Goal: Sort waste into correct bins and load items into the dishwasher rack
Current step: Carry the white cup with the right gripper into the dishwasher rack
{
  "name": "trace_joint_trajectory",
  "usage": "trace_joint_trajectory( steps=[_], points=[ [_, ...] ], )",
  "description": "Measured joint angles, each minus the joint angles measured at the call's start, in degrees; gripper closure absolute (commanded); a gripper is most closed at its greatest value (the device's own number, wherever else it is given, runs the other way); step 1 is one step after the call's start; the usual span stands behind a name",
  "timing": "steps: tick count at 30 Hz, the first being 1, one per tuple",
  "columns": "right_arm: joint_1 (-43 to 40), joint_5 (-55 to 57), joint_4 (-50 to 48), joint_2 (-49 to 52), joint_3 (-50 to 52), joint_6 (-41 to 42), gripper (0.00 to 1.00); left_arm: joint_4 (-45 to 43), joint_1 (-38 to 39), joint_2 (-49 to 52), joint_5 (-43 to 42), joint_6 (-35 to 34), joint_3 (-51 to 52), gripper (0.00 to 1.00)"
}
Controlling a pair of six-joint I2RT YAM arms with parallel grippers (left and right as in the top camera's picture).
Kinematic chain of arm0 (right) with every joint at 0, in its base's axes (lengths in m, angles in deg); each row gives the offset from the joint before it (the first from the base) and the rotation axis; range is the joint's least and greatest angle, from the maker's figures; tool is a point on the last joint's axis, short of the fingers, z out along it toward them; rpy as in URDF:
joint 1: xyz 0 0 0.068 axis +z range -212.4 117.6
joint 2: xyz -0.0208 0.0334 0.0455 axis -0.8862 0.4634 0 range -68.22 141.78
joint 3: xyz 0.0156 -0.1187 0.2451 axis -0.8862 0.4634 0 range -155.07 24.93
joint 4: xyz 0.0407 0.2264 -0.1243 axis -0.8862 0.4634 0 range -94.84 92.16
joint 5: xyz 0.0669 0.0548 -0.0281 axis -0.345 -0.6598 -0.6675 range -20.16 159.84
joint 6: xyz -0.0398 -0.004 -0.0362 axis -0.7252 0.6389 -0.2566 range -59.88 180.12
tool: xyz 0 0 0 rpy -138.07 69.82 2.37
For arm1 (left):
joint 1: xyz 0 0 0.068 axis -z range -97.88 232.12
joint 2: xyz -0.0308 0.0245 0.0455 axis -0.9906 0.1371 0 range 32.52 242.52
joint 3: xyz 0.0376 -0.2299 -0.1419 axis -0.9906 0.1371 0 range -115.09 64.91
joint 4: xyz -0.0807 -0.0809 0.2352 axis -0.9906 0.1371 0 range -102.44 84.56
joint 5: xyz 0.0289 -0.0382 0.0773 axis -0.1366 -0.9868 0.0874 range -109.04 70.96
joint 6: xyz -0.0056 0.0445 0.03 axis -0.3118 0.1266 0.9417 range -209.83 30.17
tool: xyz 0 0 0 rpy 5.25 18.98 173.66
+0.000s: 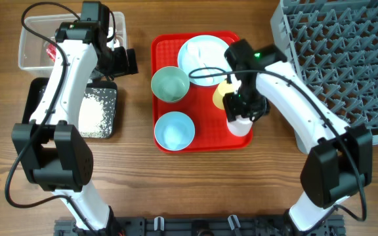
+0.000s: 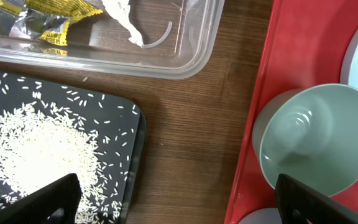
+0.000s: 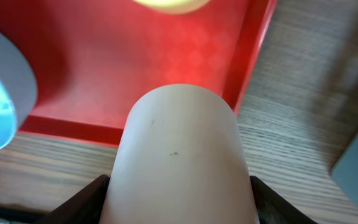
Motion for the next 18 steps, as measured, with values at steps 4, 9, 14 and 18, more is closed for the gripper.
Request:
trace_joint_trajectory(
  steps=[4, 9, 14, 18],
  points=[
    [-2.1, 0.0, 4.4, 0.0, -6.7, -1.6, 0.61, 0.0, 0.0, 0.0, 0.0, 0.0, 0.0, 0.0],
    [-9.4, 0.0, 5.4, -1.5, -9.4, -3.4, 0.61, 0.0, 0.0, 0.0, 0.0, 0.0, 0.0, 0.0],
    [-24.1, -0.3, 7.4, -4.7, -9.7, -6.6, 0.61, 0.0, 0.0, 0.0, 0.0, 0.0, 0.0, 0.0],
    [-34.9, -1.0, 7.0, -4.9, -9.7, -8.6, 0.61, 0.0, 0.0, 0.0, 0.0, 0.0, 0.0, 0.0]
  ],
)
